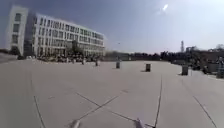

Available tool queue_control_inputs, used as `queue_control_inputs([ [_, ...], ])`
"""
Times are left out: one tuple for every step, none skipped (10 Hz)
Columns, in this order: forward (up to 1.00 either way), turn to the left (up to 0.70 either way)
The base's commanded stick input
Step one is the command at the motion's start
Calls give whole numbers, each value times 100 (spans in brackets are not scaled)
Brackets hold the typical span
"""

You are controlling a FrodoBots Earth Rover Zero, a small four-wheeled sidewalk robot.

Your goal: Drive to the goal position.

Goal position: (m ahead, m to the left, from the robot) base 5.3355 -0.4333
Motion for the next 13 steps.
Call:
queue_control_inputs([
  [70, -14],
  [70, -25],
  [70, -34],
  [70, -32],
  [70, -18],
  [70, -2],
  [70, -34],
  [70, -35],
  [70, -35],
  [70, -35],
  [70, -35],
  [70, -35],
  [70, -33],
])
